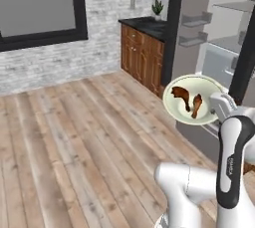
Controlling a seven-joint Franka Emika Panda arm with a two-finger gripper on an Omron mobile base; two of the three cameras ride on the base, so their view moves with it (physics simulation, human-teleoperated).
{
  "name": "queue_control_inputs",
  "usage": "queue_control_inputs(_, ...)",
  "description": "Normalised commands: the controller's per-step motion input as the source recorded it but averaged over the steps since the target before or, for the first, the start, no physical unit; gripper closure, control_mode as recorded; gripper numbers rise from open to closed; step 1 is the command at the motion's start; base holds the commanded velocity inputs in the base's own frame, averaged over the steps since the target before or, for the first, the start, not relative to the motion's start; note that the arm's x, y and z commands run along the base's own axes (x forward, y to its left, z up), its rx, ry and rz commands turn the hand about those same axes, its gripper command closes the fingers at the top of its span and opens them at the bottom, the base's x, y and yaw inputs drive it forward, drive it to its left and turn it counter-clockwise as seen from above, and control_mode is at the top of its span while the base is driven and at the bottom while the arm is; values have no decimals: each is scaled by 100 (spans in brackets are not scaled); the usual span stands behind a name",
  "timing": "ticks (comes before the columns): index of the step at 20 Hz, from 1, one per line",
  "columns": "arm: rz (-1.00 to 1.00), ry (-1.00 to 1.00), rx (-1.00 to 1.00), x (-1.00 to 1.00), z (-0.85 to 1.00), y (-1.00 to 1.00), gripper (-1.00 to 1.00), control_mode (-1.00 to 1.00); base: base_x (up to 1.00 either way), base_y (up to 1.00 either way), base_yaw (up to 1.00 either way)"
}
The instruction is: Place the bowl with the onion and sweet potato on the top shelf of the fridge. Place the bowl with the chicken drumsticks on the second highest shelf of the fridge.
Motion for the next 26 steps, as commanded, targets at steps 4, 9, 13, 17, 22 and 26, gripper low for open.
queue_control_inputs(4, 0, 0, 0, 0, 0, 0, 100, 100, 100, 90, -36)
queue_control_inputs(9, 0, 0, 0, 0, 0, 0, 100, 100, 100, 69, -52)
queue_control_inputs(13, 0, 0, 0, 0, 0, 0, 100, 100, 100, 71, -56)
queue_control_inputs(17, 0, 0, 0, 0, 0, 0, 100, 100, 80, 50, -67)
queue_control_inputs(22, 0, 0, 0, 0, 0, 0, 100, 100, 82, 55, -69)
queue_control_inputs(26, 0, 0, 0, 0, 0, 0, 100, 100, 66, 51, -75)
